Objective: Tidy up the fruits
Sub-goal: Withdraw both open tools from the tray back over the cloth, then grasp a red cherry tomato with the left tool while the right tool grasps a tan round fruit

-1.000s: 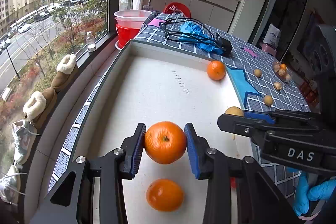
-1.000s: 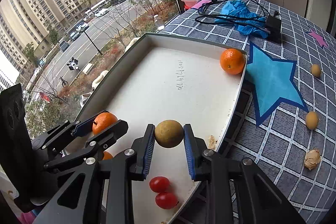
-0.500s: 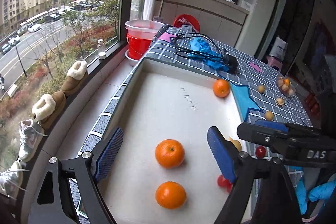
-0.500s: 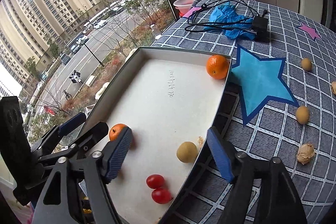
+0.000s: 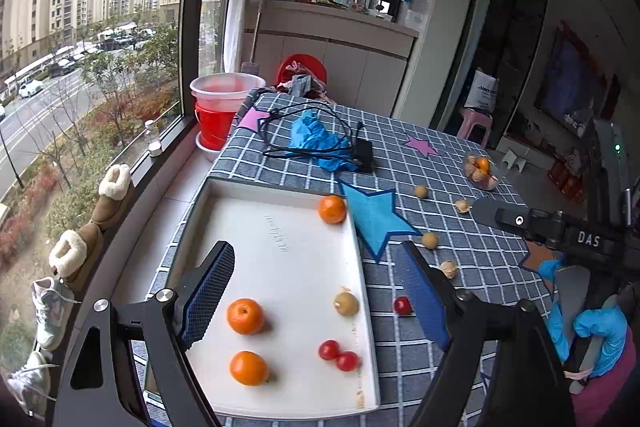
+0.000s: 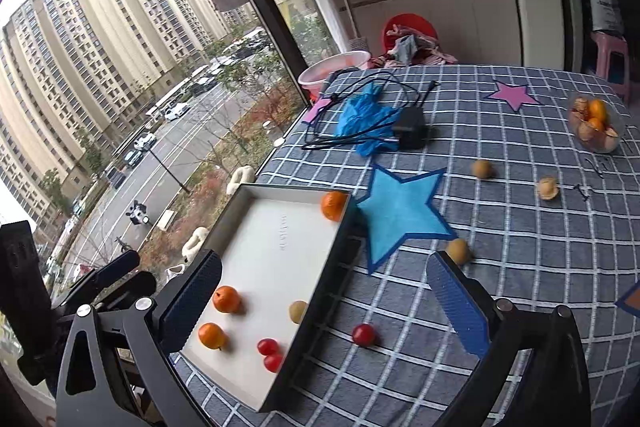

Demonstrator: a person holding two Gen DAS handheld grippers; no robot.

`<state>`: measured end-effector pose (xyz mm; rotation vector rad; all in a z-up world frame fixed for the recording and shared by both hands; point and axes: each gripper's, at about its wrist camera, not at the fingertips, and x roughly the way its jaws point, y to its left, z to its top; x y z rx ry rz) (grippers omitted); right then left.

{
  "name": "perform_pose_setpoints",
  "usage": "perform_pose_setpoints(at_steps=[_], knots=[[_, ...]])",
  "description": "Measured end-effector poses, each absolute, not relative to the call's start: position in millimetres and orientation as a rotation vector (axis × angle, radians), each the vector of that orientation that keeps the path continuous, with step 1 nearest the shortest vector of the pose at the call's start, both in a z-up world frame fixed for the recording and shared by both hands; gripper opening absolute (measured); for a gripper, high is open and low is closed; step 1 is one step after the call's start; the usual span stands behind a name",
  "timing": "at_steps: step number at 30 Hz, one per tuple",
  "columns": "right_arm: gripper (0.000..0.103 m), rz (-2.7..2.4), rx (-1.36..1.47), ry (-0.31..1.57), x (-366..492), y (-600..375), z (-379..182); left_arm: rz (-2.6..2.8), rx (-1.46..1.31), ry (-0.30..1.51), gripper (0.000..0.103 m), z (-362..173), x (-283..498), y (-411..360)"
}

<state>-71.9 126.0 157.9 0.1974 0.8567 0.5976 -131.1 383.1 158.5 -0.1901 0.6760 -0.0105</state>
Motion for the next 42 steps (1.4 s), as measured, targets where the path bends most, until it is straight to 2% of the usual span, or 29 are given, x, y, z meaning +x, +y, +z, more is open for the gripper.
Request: perform_pose_setpoints(at_steps=[5,13,19,33,35,40,42], knots=[[0.103,0.496,0.214,0.897,-72,80,135,-0.042,-0.142,0.714,0.085,152,-122,350],[0.103,0.334,0.171,1.048,-64,23,64,-0.13,-0.044,0.857,0.085,93,-96,277],[0.103,0.242,0.125,1.111,-68,-10,28,-0.132,0.091,0.896,0.085,53,-80,228],[0.103,0.246,0.064,1.084,-77,-18,23,-0.071,0.115,0.999,0.085,12,-53,221],[0.103,0.239,0.042,1.083,-77,-15,22,-0.081,0.099,0.998,0.081,12,-52,221],[0.103,0.167,-0.092,1.082,-75,3,15,-0.113,0.057,0.996,0.059,14,-54,222],[0.103,0.153,-0.079,1.09,-73,2,15,-0.111,0.059,0.99,0.059,14,-55,221]])
